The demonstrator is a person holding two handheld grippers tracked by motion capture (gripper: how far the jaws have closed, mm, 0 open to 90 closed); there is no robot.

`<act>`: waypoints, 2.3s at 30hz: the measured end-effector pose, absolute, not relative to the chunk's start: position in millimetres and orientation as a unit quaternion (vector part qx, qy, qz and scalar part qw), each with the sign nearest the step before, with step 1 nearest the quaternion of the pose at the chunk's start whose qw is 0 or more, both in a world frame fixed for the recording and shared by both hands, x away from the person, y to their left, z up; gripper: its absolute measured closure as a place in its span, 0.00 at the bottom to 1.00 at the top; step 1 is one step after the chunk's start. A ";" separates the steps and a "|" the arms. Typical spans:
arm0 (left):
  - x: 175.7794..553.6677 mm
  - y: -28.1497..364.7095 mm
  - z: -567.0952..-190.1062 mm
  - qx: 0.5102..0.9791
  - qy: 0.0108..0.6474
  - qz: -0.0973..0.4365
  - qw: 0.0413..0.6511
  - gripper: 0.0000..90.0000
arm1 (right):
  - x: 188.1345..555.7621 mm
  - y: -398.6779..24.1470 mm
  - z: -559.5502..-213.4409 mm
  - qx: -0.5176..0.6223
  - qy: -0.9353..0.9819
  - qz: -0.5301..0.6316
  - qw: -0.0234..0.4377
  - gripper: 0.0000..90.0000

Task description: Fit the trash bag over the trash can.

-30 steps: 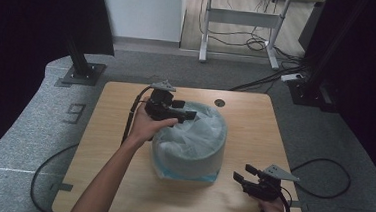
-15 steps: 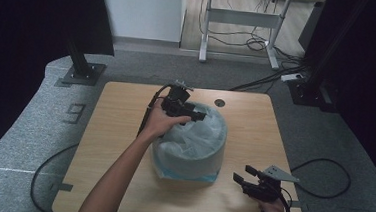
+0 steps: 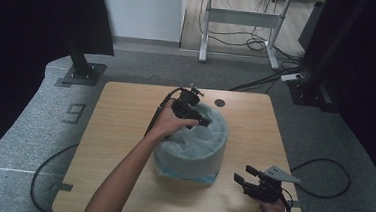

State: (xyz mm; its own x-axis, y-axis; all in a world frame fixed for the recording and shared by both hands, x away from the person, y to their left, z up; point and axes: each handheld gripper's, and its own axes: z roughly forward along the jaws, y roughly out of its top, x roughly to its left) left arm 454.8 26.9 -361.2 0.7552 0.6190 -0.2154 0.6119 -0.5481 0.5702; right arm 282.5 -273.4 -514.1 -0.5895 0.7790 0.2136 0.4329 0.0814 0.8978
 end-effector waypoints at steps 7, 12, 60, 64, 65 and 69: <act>455.7 19.6 -368.2 0.887 0.350 0.004 0.301 0.39 | 282.6 -273.3 -514.6 0.422 0.718 0.529 0.164 0.36; 453.5 20.6 -367.9 0.886 0.347 0.012 0.307 0.38 | 282.1 -273.9 -513.9 0.423 0.716 0.530 0.165 0.36; 381.0 62.4 -368.9 0.914 0.295 0.005 0.278 0.33 | 281.6 -271.2 -514.0 0.424 0.717 0.528 0.165 0.36; 381.8 62.8 -366.0 0.912 0.295 0.003 0.284 0.34 | 281.3 -271.5 -514.0 0.424 0.718 0.528 0.165 0.36; 381.5 63.6 -363.8 0.910 0.294 0.000 0.291 0.34 | 281.3 -271.5 -514.1 0.424 0.717 0.528 0.165 0.36; 380.9 64.1 -353.5 0.905 0.290 -0.002 0.311 0.34 | 281.6 -272.7 -514.2 0.425 0.716 0.528 0.165 0.36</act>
State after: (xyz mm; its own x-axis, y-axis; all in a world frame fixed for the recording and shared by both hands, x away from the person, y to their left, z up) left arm 380.9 64.1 -353.5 0.8316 0.5242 -0.1836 0.5265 -0.6385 0.5613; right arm 281.6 -272.7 -514.2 -0.5832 0.7840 0.2127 0.4343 0.0796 0.8972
